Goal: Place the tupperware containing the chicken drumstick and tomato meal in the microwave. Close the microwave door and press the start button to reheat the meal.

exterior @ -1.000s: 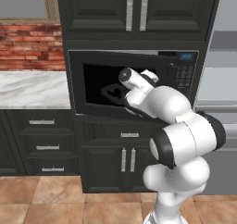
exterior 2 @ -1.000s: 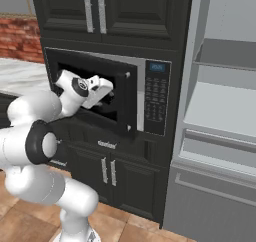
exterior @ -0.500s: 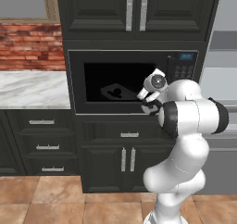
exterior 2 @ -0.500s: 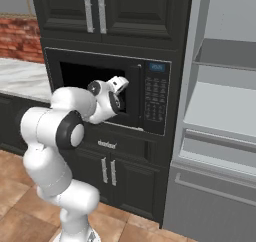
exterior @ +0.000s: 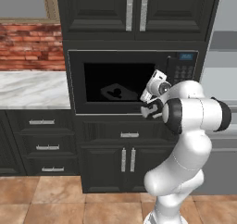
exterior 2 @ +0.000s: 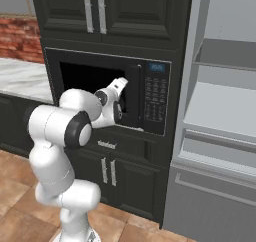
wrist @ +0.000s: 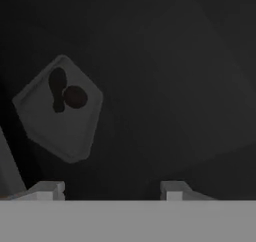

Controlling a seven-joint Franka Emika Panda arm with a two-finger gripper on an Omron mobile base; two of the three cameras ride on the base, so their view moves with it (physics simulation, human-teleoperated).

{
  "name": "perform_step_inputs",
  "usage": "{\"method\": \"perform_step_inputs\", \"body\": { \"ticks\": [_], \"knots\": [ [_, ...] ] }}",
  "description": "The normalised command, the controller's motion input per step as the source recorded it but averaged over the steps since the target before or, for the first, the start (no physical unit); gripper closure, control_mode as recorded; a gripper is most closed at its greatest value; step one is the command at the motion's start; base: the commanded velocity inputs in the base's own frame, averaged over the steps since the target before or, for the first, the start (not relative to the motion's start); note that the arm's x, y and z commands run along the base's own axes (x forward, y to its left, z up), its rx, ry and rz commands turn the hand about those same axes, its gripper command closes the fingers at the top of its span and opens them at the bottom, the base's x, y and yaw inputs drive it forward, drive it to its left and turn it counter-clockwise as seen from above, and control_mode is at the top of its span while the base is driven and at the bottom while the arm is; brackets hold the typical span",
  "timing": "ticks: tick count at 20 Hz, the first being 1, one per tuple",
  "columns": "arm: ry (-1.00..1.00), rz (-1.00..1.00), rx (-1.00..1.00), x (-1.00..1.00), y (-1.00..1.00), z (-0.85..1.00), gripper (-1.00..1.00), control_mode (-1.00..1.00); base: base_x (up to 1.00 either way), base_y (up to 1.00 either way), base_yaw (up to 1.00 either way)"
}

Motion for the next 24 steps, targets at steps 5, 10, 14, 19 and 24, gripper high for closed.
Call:
{"method": "perform_step_inputs", "body": {
  "ticks": [5, 10, 14, 19, 24],
  "knots": [
    [0.26, 0.0, -0.29, 0.26, 0.9, 0.99, -1.0, -1.0, 0.0, 0.0, 0.0],
    [0.43, 0.0, -0.29, 0.0, 0.84, 0.87, -1.0, -1.0, 0.0, 0.0, 0.0],
    [0.28, 0.0, -0.08, -0.42, 0.28, 0.18, -1.0, -1.0, 0.0, 0.0, 0.0],
    [0.01, 0.0, 0.08, -0.75, -0.26, 0.0, -1.0, -1.0, 0.0, 0.0, 0.0],
    [0.0, 0.0, 0.18, -0.86, -0.59, -0.17, -1.0, -1.0, 0.0, 0.0, 0.0]
  ]
}}
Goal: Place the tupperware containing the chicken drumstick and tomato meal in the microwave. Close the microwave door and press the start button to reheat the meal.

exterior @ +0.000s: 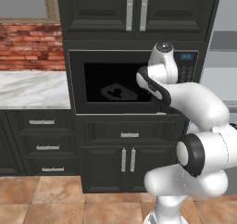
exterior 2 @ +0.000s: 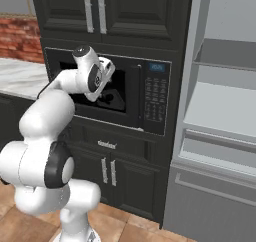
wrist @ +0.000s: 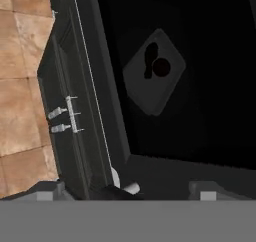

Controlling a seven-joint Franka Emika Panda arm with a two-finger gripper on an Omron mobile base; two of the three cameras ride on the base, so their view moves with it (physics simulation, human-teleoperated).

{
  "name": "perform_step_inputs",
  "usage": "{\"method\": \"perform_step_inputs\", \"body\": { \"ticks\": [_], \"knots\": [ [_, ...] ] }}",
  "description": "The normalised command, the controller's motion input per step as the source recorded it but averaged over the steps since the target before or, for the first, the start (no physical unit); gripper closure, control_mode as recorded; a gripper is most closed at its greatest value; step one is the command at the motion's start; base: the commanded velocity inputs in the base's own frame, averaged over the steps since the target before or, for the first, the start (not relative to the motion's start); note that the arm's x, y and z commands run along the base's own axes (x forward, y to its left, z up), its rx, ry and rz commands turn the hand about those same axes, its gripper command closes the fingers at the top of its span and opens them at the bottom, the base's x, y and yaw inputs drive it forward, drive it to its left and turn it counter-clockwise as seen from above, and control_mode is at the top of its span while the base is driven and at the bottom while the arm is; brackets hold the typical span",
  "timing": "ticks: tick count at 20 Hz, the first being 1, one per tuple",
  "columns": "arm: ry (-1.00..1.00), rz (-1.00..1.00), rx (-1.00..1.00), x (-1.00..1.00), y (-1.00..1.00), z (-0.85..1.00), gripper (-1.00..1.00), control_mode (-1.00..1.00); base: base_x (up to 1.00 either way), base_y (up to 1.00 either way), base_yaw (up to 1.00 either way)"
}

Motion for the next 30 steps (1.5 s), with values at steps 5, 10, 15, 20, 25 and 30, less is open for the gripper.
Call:
{"method": "perform_step_inputs", "body": {
  "ticks": [5, 10, 15, 20, 25, 30],
  "knots": [
    [-0.24, 0.17, 0.22, -0.54, -0.7, -0.43, -1.0, -1.0, 0.0, 0.0, 0.0],
    [-0.33, 0.32, 0.22, -0.38, -0.85, -0.13, -1.0, -1.0, 0.0, 0.0, 0.0],
    [-0.15, 0.2, 0.12, -0.03, -0.64, -0.04, -1.0, -1.0, 0.0, 0.0, 0.0],
    [-0.09, 0.16, 0.03, 0.0, -0.38, -0.05, 1.0, -1.0, 0.0, 0.0, 0.0],
    [-0.07, 0.11, 0.0, 0.0, -0.51, -0.01, 1.0, -1.0, 0.0, 0.0, 0.0],
    [-0.07, 0.03, 0.0, 0.0, -0.58, -0.18, 1.0, -1.0, 0.0, 0.0, 0.0]
  ]
}}
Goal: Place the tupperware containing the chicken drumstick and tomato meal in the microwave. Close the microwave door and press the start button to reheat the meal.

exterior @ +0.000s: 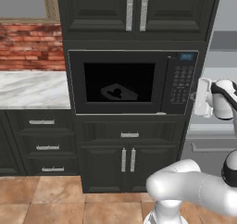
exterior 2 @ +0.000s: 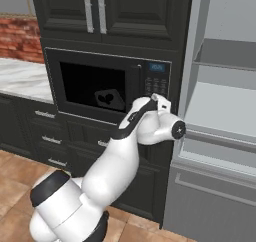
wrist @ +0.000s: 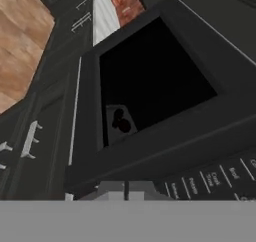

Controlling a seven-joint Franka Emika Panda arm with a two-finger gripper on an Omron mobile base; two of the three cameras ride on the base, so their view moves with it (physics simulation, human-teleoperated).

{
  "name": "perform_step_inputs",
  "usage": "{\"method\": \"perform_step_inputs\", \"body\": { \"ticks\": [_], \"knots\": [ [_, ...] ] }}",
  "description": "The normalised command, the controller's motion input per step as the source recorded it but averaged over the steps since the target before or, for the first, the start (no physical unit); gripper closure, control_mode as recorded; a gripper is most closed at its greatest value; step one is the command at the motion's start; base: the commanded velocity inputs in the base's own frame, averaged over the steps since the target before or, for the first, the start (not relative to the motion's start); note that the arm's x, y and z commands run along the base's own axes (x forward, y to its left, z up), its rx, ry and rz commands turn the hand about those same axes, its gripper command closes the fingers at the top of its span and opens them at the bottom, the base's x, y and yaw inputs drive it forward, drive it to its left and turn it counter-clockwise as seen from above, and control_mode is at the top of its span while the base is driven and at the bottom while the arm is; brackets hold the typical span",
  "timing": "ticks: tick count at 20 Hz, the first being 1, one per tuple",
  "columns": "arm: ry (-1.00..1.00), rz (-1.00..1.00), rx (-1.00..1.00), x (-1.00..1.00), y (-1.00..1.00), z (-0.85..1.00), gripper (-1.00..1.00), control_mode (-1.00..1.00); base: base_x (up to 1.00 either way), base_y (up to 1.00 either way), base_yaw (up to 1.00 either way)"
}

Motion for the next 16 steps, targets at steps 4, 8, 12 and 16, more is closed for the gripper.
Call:
{"method": "perform_step_inputs", "body": {
  "ticks": [4, 8, 12, 16],
  "knots": [
    [-0.06, 0.0, 0.0, 0.0, -0.35, -0.53, 1.0, -1.0, 0.0, 0.0, 0.0],
    [-0.01, 0.0, 0.0, 0.04, -0.26, -0.46, 1.0, -1.0, 0.0, 0.0, 0.0],
    [0.0, 0.0, 0.0, 0.18, -0.12, -0.31, 1.0, -1.0, 0.0, 0.0, 0.0],
    [0.0, 0.0, 0.0, 0.34, 0.0, -0.16, 1.0, -1.0, 0.0, 0.0, 0.0]
  ]
}}
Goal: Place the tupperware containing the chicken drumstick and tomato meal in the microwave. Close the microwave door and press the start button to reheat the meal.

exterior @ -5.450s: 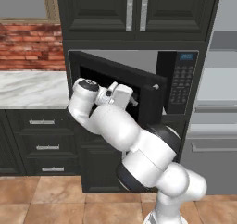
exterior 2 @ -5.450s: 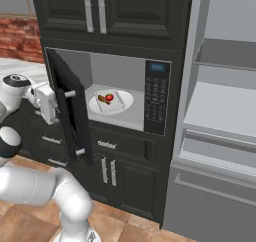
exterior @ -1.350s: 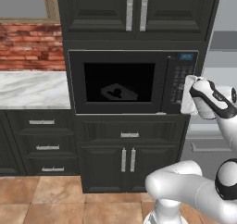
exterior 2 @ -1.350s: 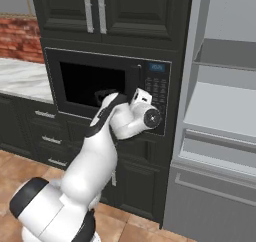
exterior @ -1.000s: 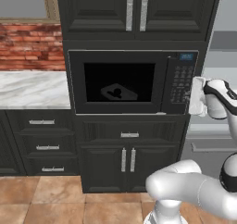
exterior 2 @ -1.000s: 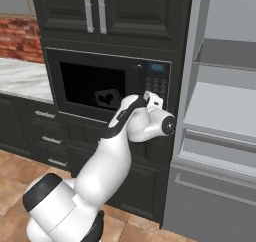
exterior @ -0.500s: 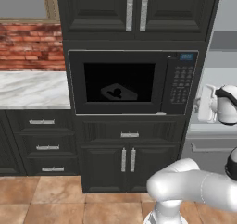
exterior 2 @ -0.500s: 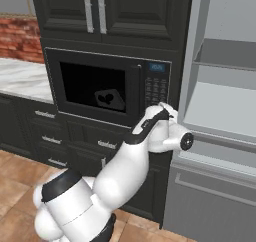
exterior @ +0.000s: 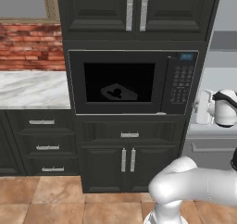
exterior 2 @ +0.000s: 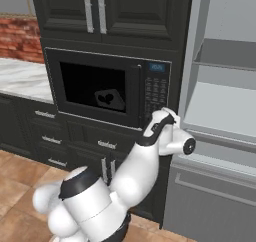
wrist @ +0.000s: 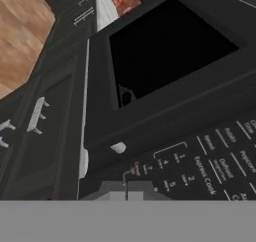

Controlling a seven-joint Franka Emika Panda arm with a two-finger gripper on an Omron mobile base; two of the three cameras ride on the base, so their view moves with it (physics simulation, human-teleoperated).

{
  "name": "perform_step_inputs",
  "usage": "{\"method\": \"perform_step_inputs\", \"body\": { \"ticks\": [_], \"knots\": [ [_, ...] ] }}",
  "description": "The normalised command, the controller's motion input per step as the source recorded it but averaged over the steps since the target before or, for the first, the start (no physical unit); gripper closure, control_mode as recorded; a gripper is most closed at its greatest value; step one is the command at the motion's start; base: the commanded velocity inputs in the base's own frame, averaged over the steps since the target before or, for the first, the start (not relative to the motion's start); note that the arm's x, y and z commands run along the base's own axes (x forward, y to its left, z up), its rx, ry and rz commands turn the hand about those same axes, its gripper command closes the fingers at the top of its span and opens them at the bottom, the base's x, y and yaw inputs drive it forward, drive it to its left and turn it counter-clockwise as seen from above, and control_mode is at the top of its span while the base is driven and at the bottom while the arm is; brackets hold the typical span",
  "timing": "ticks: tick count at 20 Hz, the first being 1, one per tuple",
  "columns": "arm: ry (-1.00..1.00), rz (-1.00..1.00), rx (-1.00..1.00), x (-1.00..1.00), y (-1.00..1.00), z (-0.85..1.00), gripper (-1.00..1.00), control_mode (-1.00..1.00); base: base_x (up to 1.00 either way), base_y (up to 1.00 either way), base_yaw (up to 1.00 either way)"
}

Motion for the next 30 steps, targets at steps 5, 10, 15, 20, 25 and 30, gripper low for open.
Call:
{"method": "perform_step_inputs", "body": {
  "ticks": [5, 10, 15, 20, 25, 30],
  "knots": [
    [0.0, 0.0, 0.0, 0.37, -0.02, -0.06, 1.0, -1.0, 0.0, 0.0, 0.0],
    [0.0, 0.0, 0.0, 0.33, -0.07, -0.06, 1.0, -1.0, 0.0, 0.0, 0.0],
    [-0.02, 0.0, 0.0, 0.31, -0.06, -0.15, 1.0, -1.0, 0.0, 0.0, 0.0],
    [-0.02, -0.01, 0.0, 0.31, -0.02, -0.17, 1.0, -1.0, 0.0, 0.0, 0.0],
    [-0.03, -0.02, 0.0, 0.32, -0.06, -0.18, 1.0, -1.0, 0.0, 0.0, 0.0],
    [-0.02, -0.06, 0.0, 0.38, -0.16, -0.24, 1.0, -1.0, 0.0, 0.0, 0.0]
  ]
}}
